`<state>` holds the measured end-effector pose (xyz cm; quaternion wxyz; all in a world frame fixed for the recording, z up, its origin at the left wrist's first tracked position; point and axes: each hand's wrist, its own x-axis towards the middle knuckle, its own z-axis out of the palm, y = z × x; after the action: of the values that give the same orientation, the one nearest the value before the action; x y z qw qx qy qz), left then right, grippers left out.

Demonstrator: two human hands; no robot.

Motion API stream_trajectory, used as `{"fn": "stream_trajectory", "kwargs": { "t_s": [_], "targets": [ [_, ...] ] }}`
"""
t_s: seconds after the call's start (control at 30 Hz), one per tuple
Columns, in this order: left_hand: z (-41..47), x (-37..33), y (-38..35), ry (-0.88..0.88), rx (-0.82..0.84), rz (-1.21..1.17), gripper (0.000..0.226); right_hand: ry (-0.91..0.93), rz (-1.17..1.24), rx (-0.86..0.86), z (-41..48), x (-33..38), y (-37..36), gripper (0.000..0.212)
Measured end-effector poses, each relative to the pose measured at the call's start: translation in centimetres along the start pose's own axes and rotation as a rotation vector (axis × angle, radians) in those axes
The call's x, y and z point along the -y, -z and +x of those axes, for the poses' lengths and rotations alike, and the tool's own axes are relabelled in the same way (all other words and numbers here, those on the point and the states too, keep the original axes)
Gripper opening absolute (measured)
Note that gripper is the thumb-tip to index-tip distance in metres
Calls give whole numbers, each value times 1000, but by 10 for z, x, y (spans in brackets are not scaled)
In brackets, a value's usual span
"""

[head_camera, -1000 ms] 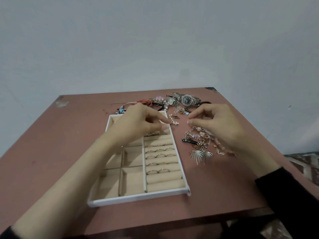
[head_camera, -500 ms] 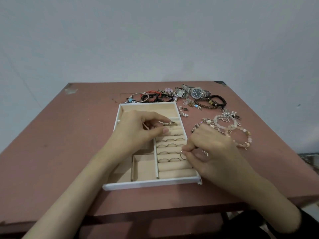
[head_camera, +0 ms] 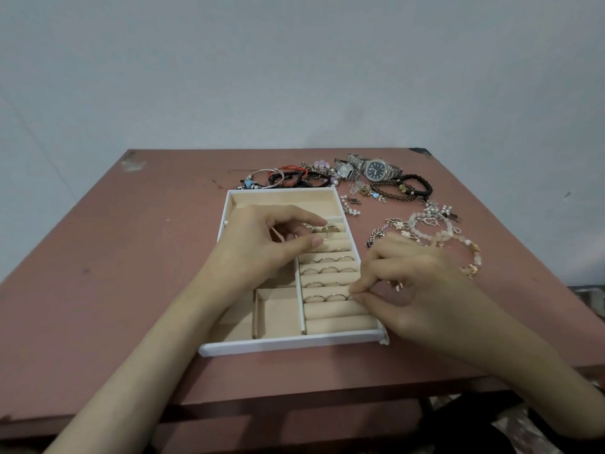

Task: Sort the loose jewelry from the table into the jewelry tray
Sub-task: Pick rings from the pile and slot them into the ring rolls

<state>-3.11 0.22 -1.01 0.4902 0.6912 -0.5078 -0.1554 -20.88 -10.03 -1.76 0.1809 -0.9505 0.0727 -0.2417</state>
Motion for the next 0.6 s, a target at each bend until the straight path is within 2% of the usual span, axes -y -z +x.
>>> {"fn": "stream_trajectory", "kwargs": {
  "t_s": [0.13,0.23,0.3,0.37,0.47,0.53,0.6],
  "targets": [
    [-2,-2,1,-6,16,2,17,-165,43,139,15,3,8,8],
    [-3,-5,1,-6,19,10,17,-275,207,312,24,1,20,8],
    [-4,-9,2,-10,11,18,15,-296,358,351,28,-2,26,4],
    [-8,-14,4,-21,12,25,12,-345,480,237,33,-11,25,6],
    [-17,-20,3,-55,57,66,9,-473,591,-56,42,-28,12,7],
    [-22,-23,2,-89,101,155,8,-516,597,-134,46,-33,4,7],
    [-27,-25,-1,-143,146,238,6,-525,615,-139,47,-35,0,10]
  ]
}}
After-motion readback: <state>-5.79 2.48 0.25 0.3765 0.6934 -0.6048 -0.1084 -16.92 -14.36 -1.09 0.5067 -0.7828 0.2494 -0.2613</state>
